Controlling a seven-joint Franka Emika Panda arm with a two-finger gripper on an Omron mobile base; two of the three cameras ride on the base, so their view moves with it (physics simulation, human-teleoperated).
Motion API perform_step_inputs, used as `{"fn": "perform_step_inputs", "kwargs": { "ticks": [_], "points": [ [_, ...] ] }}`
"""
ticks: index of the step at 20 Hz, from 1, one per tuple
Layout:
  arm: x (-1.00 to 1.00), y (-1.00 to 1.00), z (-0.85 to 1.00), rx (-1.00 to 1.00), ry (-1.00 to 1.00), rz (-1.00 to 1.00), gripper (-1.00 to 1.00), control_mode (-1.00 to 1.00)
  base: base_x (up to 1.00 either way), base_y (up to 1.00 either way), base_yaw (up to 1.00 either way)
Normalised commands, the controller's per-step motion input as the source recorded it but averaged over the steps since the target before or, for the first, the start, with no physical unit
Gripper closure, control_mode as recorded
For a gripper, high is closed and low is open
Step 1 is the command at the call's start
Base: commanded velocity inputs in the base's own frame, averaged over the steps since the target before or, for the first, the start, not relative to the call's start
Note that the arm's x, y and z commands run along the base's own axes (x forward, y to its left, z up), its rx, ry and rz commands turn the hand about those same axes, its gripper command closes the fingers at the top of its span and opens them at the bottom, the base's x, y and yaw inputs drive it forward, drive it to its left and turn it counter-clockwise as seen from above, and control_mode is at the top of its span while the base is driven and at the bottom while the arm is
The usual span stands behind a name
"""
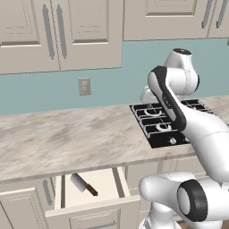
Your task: Pick up the knife from the drawer and place it on the cutting board. Then place the meat from the plate to the cutting board.
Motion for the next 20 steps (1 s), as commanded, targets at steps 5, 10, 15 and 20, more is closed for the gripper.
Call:
{"fn": "perform_step_inputs", "kwargs": {
  "ticks": [5, 10, 15, 20],
  "points": [
    [0.0, 0.0, 0.0, 0.0, 0.0, 0.0, -1.0, -1.0, 0.0, 0.0, 0.0],
    [-0.27, 0.0, -0.04, 0.0, 0.0, -0.01, -1.0, -1.0, 0.0, 0.0, 0.0],
    [-0.44, 0.0, -0.1, 0.0, 0.01, -0.04, -1.0, -1.0, 0.0, 0.0, 0.0],
    [-0.06, 0.06, -0.14, -0.01, -0.01, 0.0, -1.0, -1.0, 0.0, 0.0, 0.0]
  ]
}}
